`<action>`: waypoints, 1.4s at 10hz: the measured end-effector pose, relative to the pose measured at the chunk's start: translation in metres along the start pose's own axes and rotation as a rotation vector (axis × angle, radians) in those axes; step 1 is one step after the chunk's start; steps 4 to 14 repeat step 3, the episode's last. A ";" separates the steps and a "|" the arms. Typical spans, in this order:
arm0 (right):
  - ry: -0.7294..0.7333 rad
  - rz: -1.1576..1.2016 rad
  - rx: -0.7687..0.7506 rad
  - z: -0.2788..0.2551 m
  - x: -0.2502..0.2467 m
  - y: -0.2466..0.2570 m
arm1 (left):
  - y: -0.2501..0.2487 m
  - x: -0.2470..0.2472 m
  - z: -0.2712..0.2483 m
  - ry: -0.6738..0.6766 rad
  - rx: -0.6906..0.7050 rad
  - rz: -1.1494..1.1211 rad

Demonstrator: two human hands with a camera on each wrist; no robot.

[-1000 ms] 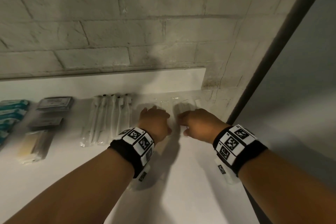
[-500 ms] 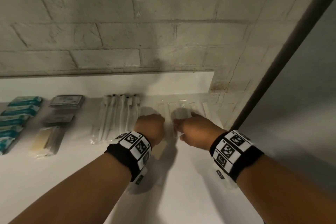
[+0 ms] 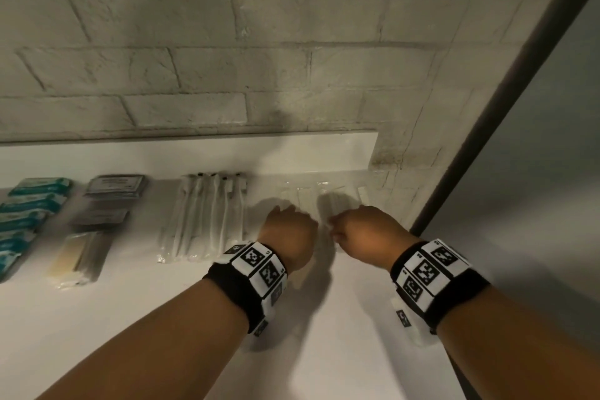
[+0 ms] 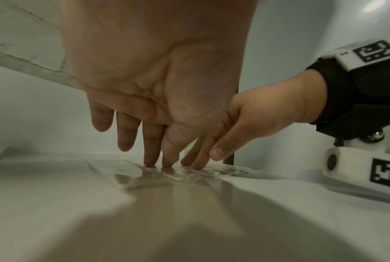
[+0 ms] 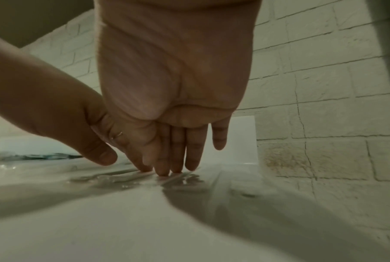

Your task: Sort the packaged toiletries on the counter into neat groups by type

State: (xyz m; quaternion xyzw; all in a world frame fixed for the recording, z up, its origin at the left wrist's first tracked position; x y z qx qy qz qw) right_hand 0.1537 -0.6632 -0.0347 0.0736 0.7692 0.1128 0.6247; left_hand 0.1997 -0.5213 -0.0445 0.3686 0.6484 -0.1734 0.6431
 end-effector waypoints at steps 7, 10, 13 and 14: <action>-0.033 0.236 -0.070 -0.036 0.002 0.012 | -0.007 -0.010 -0.028 -0.035 -0.040 -0.110; -0.033 0.236 -0.070 -0.036 0.002 0.012 | -0.007 -0.010 -0.028 -0.035 -0.040 -0.110; -0.033 0.236 -0.070 -0.036 0.002 0.012 | -0.007 -0.010 -0.028 -0.035 -0.040 -0.110; -0.033 0.236 -0.070 -0.036 0.002 0.012 | -0.007 -0.010 -0.028 -0.035 -0.040 -0.110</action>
Point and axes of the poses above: each hand's wrist, its own z-axis towards the middle knuckle, its own x-axis out of the palm, y = z × x, the point moved 2 cm from there along z, towards the middle knuckle, and after that the axes turned 15 degrees about z, right-handed, at the moved point
